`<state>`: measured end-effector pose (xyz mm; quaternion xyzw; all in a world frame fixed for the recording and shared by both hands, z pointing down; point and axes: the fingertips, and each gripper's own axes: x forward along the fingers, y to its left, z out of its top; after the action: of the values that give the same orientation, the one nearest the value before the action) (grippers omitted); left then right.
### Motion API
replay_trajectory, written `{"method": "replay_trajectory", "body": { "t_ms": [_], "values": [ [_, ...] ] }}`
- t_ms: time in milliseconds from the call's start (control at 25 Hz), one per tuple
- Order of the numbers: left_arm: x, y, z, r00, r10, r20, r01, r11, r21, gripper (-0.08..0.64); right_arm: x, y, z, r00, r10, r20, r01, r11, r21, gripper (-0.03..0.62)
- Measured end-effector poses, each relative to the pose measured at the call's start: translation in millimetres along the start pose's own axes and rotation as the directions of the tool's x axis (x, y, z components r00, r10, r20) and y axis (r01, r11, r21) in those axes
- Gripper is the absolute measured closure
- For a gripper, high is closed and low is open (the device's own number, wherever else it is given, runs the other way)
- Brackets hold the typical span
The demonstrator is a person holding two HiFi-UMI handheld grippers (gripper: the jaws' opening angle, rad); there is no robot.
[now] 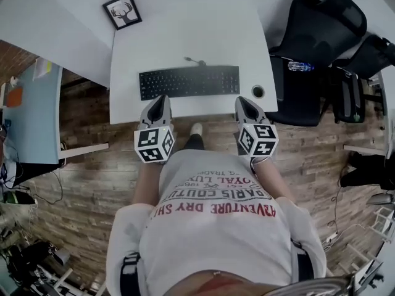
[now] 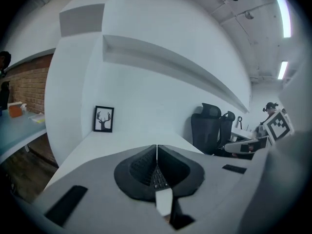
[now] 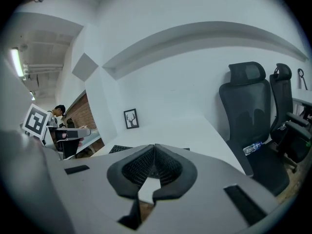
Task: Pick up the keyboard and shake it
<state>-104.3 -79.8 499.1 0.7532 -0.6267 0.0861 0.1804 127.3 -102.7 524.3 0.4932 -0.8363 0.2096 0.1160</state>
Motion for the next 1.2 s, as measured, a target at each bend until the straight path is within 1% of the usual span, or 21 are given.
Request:
{"method": "replay_trajectory", "body": {
  "t_ms": [80, 160, 240, 320, 400, 480, 520, 600, 680, 800, 880, 920, 1000, 1040, 1080, 1160, 1200],
  "values": [
    [24.5, 8.7, 10.7, 0.999, -0.033, -0.004, 0.033, 0.999, -0.001, 0.532, 20.1, -9.1, 11.4, 1.000, -0.016, 0.006, 0.016, 1.000, -0.004, 0.568],
    [43.7, 24.1, 16.2, 0.999, -0.049, -0.016, 0.049, 0.999, 0.000, 0.532, 39.2, -16.1, 18.7, 1.000, -0.023, 0.003, 0.023, 1.000, -0.011, 0.568],
    [59.6, 41.7, 17.2, 0.997, -0.063, -0.034, 0.063, 0.998, 0.002, 0.532, 57.6, -20.4, 19.8, 1.000, -0.023, -0.016, 0.022, 1.000, -0.021, 0.568],
    [75.5, 53.7, 17.5, 0.994, -0.096, -0.045, 0.096, 0.995, -0.003, 0.532, 77.6, -22.9, 18.5, 0.999, -0.027, -0.043, 0.026, 0.999, -0.038, 0.568],
    [88.5, 60.8, 15.3, 0.990, -0.131, -0.058, 0.129, 0.991, -0.029, 0.532, 95.0, -23.8, 17.2, 0.997, -0.042, -0.060, 0.039, 0.998, -0.046, 0.568],
    [97.7, 67.1, 9.4, 0.985, -0.152, -0.079, 0.147, 0.987, -0.067, 0.532, 108.4, -24.4, 13.0, 0.996, -0.052, -0.078, 0.050, 0.998, -0.032, 0.568],
    [101.6, 70.1, 5.5, 0.983, -0.161, -0.091, 0.154, 0.985, -0.081, 0.532, 114.7, -24.2, 9.1, 0.995, -0.043, -0.095, 0.041, 0.999, -0.019, 0.568],
    [107.4, 76.0, -5.3, 0.977, -0.174, -0.123, 0.163, 0.982, -0.095, 0.532, 125.3, -21.2, -2.0, 0.989, 0.016, -0.145, -0.016, 1.000, 0.005, 0.568],
    [108.9, 85.2, -20.0, 0.974, -0.161, -0.161, 0.148, 0.985, -0.093, 0.532, 130.4, -22.1, -12.3, 0.980, 0.060, -0.189, -0.059, 0.998, 0.012, 0.568],
    [108.2, 105.2, -41.4, 0.969, -0.131, -0.207, 0.113, 0.989, -0.098, 0.532, 134.7, -35.9, -20.9, 0.973, 0.063, -0.220, -0.059, 0.998, 0.022, 0.566],
    [108.5, 113.5, -54.5, 0.960, -0.153, -0.233, 0.124, 0.983, -0.136, 0.532, 137.3, -46.9, -25.4, 0.969, 0.072, -0.238, -0.063, 0.997, 0.046, 0.566],
    [108.4, 117.3, -60.0, 0.956, -0.163, -0.245, 0.126, 0.979, -0.158, 0.531, 138.9, -52.8, -28.6, 0.965, 0.077, -0.250, -0.064, 0.996, 0.057, 0.550],
    [107.5, 126.7, -68.5, 0.950, -0.165, -0.265, 0.116, 0.975, -0.191, 0.518, 143.2, -64.0, -37.2, 0.955, 0.082, -0.286, -0.064, 0.995, 0.073, 0.416],
    [107.6, 131.4, -72.7, 0.946, -0.167, -0.278, 0.112, 0.973, -0.203, 0.441, 145.9, -69.3, -41.9, 0.948, 0.085, -0.306, -0.063, 0.995, 0.079, 0.387],
    [109.0, 136.1, -77.7, 0.940, -0.170, -0.297, 0.108, 0.971, -0.213, 0.359, 149.0, -74.7, -46.3, 0.942, 0.086, -0.325, -0.063, 0.995, 0.081, 0.371],
    [115.2, 146.9, -90.4, 0.925, -0.163, -0.344, 0.088, 0.971, -0.224, 0.296, 155.0, -86.6, -55.4, 0.928, 0.083, -0.363, -0.061, 0.995, 0.073, 0.324],
    [118.7, 152.6, -97.4, 0.917, -0.155, -0.368, 0.075, 0.972, -0.224, 0.286, 157.1, -92.5, -60.5, 0.920, 0.080, -0.382, -0.059, 0.996, 0.067, 0.319]
  ]
}}
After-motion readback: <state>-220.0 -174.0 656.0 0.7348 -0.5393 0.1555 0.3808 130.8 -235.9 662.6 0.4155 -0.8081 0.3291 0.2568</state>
